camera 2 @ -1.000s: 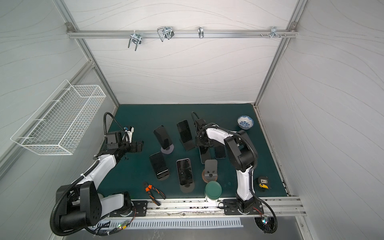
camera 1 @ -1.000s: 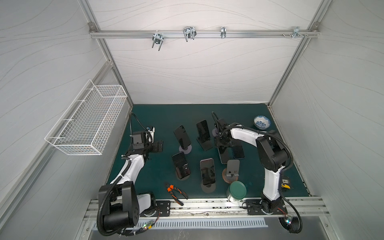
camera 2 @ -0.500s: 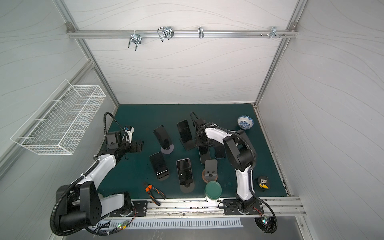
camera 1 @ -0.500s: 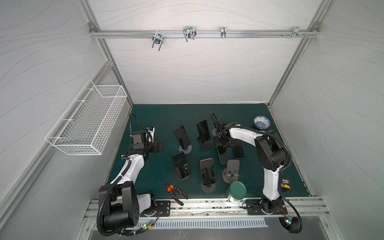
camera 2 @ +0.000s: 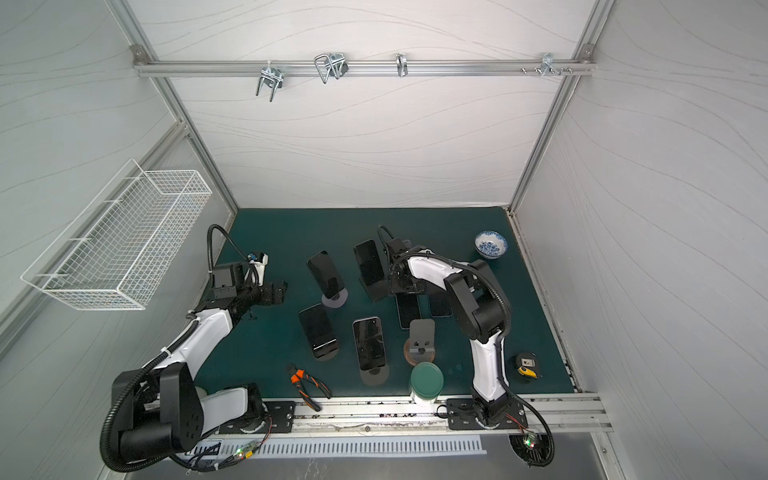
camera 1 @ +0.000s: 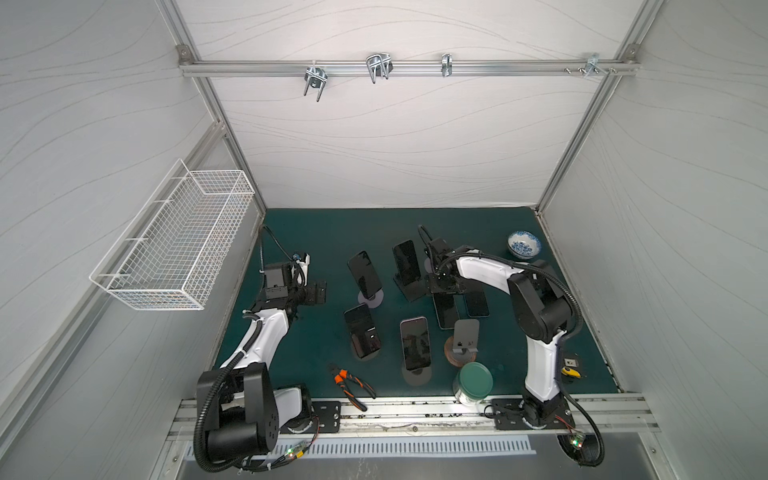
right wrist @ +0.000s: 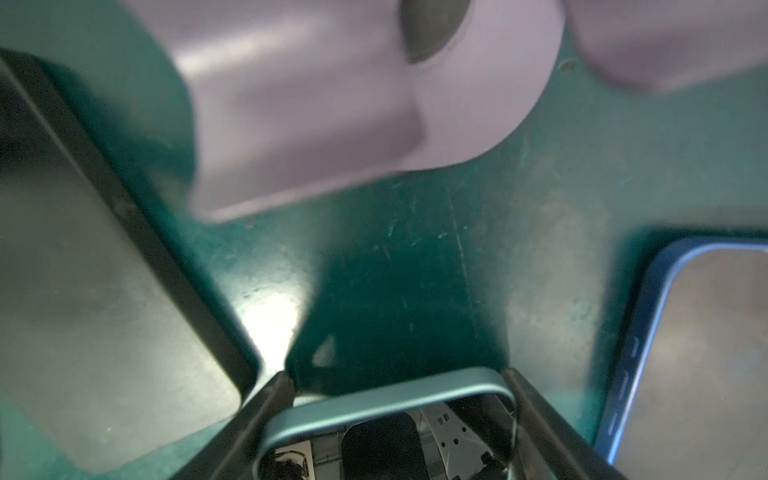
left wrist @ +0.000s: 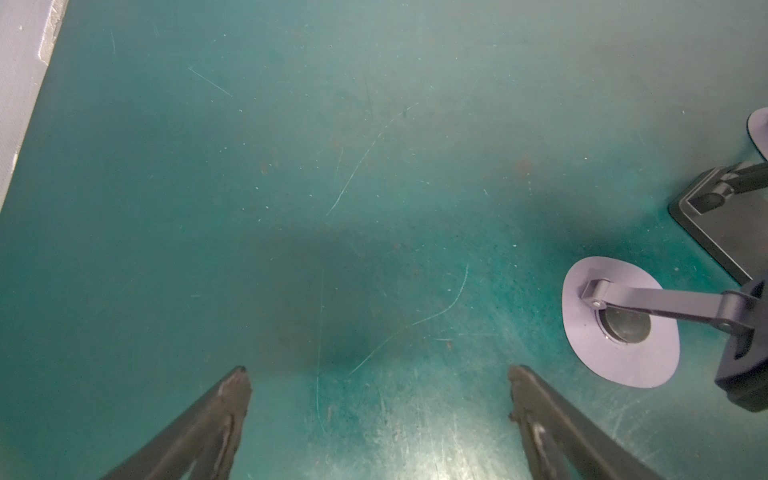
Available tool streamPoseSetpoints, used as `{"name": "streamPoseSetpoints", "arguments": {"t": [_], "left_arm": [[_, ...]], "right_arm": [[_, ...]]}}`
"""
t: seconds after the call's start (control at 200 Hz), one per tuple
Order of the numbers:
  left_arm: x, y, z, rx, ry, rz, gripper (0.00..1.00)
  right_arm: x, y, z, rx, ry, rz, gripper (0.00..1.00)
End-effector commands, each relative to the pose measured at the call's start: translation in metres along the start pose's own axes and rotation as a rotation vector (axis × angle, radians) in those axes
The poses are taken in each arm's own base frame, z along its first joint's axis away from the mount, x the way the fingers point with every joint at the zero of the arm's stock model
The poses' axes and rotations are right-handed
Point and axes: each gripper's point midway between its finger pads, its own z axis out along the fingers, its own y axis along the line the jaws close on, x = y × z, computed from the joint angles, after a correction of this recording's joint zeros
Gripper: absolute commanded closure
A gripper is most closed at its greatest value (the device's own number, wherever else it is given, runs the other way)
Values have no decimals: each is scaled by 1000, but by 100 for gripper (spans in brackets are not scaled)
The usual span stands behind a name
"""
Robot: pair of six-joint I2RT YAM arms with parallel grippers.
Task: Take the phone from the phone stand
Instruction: 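Lay the phone flat on the table next to the blue-edged phone, then open the right gripper and raise it off the placed phone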
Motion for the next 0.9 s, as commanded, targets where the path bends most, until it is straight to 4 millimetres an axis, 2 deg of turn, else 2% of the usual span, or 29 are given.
{"name": "streamPoseSetpoints", "arguments": {"t": [0.0, 0.465, 0.71, 0.895], "left_arm": [[-17, -1, -6, 6, -57, 22, 2], [-17, -1, -7, 6, -60, 23, 2], [-17, -2, -7, 11, -61, 26, 2], [-17, -5, -7, 27, -60, 34, 2]], "right_arm": [[54, -17, 60, 51, 195, 8, 20], [50, -17, 53, 55, 187, -6, 20], [32, -14, 27, 38, 115, -14, 18], [12, -12, -2, 31, 56, -20, 17]]}}
